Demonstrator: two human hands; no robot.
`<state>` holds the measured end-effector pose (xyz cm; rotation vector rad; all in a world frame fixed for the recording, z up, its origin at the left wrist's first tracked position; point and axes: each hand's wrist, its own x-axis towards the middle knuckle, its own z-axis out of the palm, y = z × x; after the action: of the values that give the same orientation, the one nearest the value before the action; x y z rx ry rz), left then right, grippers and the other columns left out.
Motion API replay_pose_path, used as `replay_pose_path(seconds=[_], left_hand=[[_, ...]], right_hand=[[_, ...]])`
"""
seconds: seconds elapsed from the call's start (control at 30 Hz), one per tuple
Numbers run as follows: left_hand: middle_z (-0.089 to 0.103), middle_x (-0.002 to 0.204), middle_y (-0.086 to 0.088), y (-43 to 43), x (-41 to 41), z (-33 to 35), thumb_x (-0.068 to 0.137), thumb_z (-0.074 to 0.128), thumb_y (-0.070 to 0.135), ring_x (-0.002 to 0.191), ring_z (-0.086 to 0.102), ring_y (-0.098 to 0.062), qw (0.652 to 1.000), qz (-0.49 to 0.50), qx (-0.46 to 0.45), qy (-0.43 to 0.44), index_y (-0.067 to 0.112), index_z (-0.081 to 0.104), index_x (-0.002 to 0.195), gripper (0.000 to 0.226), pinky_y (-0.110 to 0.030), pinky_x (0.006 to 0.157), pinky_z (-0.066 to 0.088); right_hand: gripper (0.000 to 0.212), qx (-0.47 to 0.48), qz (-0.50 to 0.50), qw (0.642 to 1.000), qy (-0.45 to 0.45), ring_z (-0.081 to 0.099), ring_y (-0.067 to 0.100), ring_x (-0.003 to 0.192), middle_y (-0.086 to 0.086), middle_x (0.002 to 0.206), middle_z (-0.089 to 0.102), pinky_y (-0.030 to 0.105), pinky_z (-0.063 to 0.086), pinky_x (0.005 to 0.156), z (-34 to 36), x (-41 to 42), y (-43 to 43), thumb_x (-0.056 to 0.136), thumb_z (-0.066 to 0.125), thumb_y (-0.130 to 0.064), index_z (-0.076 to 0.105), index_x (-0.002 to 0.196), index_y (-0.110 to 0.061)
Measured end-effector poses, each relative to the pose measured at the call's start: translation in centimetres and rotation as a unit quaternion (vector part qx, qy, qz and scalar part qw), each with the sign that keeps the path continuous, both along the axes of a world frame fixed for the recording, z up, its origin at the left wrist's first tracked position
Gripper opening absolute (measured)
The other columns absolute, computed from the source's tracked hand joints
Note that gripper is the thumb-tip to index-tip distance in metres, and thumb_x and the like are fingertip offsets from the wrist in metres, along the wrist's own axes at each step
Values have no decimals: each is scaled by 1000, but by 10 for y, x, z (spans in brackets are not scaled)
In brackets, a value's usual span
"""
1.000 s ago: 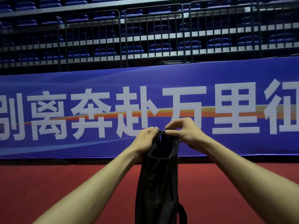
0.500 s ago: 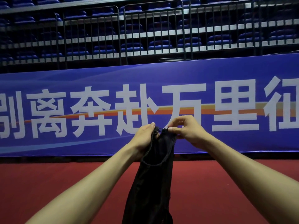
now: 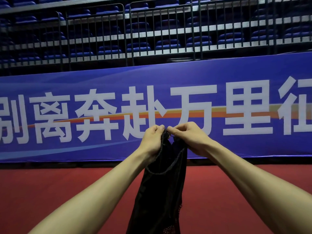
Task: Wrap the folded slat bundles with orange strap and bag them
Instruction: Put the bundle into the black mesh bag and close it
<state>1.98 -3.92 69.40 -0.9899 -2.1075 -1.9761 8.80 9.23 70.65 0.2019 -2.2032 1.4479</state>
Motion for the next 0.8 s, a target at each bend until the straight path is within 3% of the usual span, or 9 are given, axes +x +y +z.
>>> replay_pose_path(seconds=[0.1,0.2,0.3,0.37,0.47,0.57,0.63,0.7,0.8], left_hand=[[63,83,-5,1,1,1,108,39,28,74,61,-13,1000,-7,4,-21,8,58,94,31,-21,62,53],[62,84,-8,3,3,2,108,39,28,75,68,-18,994,-46,43,-85,7,53,95,29,-37,74,57],[53,80,-7,4,3,3,109,36,28,59,56,-16,992,-63,46,-98,8,50,95,28,-37,63,51],[48,79,-5,6,2,3,109,35,30,59,42,-15,994,-63,22,-83,10,49,98,27,-33,61,44],[42,72,-2,13,10,1,109,36,31,51,39,-14,989,-105,32,-100,11,44,95,26,-29,52,48],[42,70,0,12,15,5,106,42,41,46,32,-9,984,-145,40,-100,13,39,95,30,-25,46,39],[48,73,0,5,15,9,100,57,39,48,36,-10,984,-171,-20,-49,14,39,106,32,-25,48,41],[57,82,0,-1,12,11,93,69,19,55,49,-7,976,-161,-137,48,16,36,120,42,-25,57,49],[62,84,4,-6,9,11,95,61,5,65,55,-9,959,-142,-203,137,17,38,125,40,-28,69,51]], right_hand=[[27,26,-19,999,7,61,14,55,6,61,63,23,49,54,1,1,2,90,68,-25,74,85,1],[27,106,-77,991,23,58,4,56,-1,61,66,19,45,55,2,1,2,92,67,-24,72,79,-1],[28,145,-97,984,23,52,7,56,1,63,60,16,40,49,9,5,1,96,61,-24,69,76,-6],[28,111,-103,988,37,49,11,58,2,65,55,18,41,49,14,5,1,99,55,-21,65,77,-7],[29,16,-91,994,50,54,12,63,7,74,57,22,48,51,17,1,-6,101,51,-19,60,76,-7],[25,-65,-80,994,40,57,12,59,9,79,58,23,48,48,17,-4,-11,103,47,-19,57,85,-4],[24,-97,-90,990,41,62,13,60,9,83,61,26,48,50,19,-5,-9,104,44,-21,55,91,-5],[25,-157,-89,982,49,66,14,60,8,83,67,27,48,54,24,-2,-7,105,41,-21,53,89,-7],[30,-257,-63,961,76,67,17,59,6,71,62,30,51,57,34,1,-5,106,38,-18,49,80,-8]])
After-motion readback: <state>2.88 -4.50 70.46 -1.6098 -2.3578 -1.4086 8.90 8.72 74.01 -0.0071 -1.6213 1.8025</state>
